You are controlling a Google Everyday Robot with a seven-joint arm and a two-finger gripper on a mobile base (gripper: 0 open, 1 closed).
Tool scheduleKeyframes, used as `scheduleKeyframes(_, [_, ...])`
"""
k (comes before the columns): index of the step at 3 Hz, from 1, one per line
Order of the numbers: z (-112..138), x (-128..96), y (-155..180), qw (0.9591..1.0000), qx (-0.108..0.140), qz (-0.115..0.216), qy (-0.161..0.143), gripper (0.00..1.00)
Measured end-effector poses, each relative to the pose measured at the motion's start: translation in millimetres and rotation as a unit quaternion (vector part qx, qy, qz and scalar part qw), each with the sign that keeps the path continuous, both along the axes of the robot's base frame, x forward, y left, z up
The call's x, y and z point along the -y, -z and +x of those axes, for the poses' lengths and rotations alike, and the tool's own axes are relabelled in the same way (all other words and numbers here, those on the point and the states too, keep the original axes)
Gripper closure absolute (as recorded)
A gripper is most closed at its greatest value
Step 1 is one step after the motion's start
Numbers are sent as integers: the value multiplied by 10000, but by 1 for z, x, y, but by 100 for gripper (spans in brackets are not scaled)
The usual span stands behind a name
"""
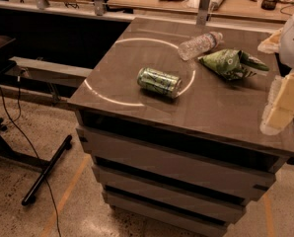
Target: Place green can upright
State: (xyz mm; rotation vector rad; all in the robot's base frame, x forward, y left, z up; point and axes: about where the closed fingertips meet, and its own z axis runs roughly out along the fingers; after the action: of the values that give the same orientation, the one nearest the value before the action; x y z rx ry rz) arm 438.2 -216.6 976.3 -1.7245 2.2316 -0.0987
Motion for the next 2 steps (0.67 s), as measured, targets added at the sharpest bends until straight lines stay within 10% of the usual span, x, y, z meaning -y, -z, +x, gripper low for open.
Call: scheduleKeyframes(2, [30,-30,4,9998,-85,-92,-182,0])
